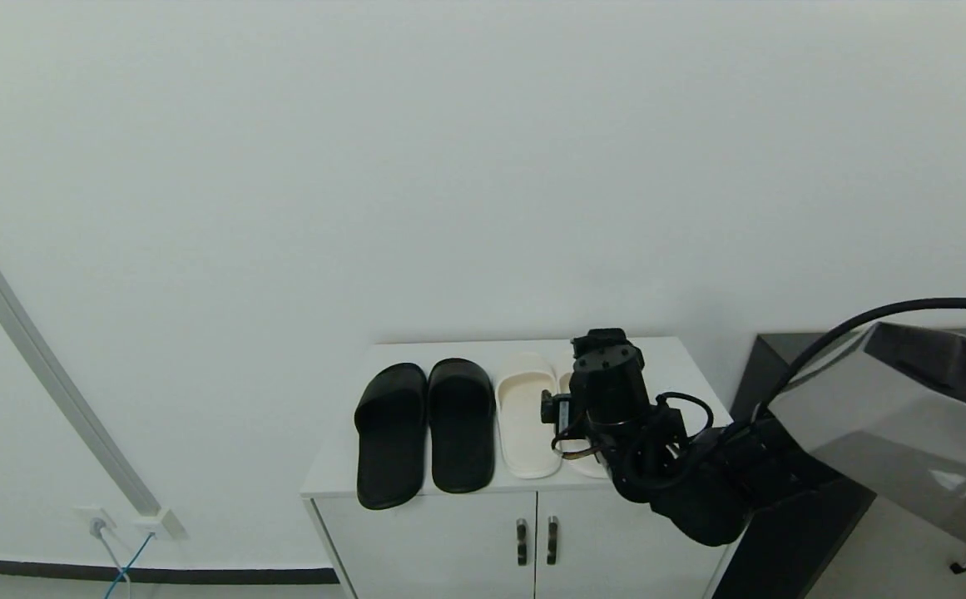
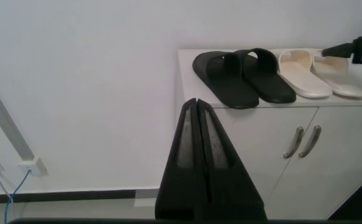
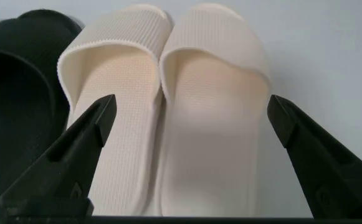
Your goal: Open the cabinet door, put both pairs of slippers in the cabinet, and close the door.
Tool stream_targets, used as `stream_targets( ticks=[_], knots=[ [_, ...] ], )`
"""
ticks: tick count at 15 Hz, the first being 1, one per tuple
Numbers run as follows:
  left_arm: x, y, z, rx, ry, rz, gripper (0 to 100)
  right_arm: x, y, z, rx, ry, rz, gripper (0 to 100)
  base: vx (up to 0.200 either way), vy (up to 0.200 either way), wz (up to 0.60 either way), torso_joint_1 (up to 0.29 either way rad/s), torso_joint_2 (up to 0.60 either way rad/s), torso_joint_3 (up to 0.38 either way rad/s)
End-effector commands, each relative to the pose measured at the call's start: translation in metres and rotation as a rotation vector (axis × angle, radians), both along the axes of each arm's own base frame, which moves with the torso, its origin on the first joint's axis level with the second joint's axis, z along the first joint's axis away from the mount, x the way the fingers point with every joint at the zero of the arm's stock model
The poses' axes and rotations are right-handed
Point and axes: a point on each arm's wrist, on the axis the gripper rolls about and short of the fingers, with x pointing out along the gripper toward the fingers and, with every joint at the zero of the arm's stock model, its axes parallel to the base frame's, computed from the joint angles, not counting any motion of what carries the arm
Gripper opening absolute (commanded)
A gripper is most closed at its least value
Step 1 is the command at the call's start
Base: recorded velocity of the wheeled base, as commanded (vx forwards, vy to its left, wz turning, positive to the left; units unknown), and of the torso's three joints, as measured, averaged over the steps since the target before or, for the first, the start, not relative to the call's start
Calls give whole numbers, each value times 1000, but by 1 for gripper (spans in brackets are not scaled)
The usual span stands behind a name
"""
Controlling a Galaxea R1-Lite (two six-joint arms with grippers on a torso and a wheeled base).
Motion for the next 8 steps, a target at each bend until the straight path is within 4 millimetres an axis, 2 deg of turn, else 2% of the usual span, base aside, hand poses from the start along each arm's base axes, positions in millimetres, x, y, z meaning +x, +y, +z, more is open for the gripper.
stream_targets(
  ticks=[1, 5, 8],
  knots=[
    [0, 0, 0, -1, 1, 1, 0, 13, 10, -21, -16, 17, -1, 100, 0, 0, 0, 0, 0, 0],
    [0, 0, 0, -1, 0, 1, 0, 39, 21, -29, 2, -9, -17, 100, 0, 0, 0, 0, 0, 0],
    [0, 0, 0, -1, 1, 1, 0, 52, 25, -29, 5, -10, -27, 100, 0, 0, 0, 0, 0, 0]
  ],
)
